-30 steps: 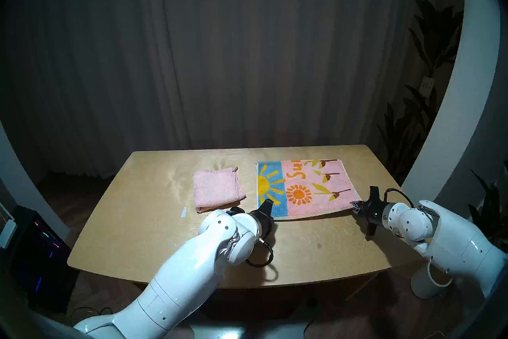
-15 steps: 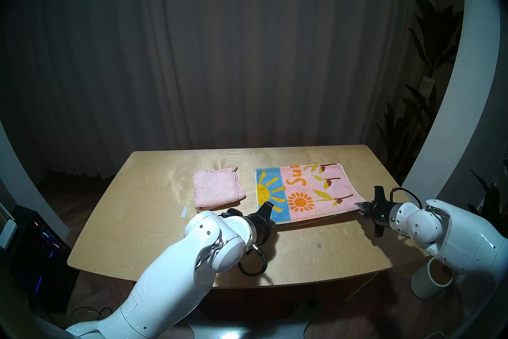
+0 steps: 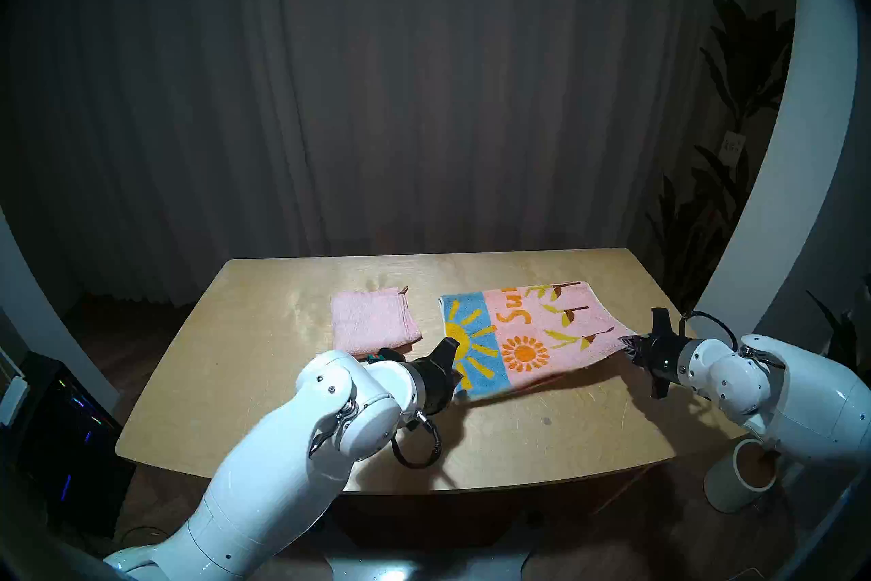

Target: Fold each towel twice and stack them on table

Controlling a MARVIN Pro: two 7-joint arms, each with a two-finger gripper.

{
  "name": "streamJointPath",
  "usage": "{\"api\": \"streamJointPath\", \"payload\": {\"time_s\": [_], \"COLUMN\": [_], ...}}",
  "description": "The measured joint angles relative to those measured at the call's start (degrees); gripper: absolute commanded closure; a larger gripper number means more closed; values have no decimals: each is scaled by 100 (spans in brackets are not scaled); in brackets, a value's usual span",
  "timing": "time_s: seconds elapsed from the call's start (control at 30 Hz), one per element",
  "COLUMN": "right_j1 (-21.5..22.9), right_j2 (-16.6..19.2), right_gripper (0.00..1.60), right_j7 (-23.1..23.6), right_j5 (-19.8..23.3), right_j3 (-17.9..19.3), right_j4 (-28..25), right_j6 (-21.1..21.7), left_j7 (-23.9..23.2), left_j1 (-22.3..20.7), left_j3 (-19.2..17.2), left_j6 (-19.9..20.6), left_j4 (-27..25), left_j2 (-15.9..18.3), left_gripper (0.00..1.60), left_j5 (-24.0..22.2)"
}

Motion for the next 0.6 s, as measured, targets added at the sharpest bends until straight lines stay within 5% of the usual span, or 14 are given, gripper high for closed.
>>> {"api": "streamJointPath", "payload": {"time_s": [0.4, 0.5, 0.57, 0.6], "right_j1": [-355, -372, -367, -352], "right_j2": [-186, -256, -284, -317], "right_gripper": [160, 160, 160, 160], "right_j7": [-165, -211, -228, -248], "right_j5": [0, 0, 0, 0], "right_j3": [339, 299, 270, 228], "right_j4": [-168, -182, -183, -182], "right_j6": [-162, -203, -216, -227], "left_j7": [116, 224, 243, 255], "left_j1": [-116, -90, -71, -38], "left_j3": [-68, -133, -152, -169], "left_j6": [63, 102, 134, 175], "left_j4": [285, 315, 311, 298], "left_j2": [-57, -58, -52, -40], "left_gripper": [160, 110, 99, 53], "left_j5": [-46, -214, -284, -353]}}
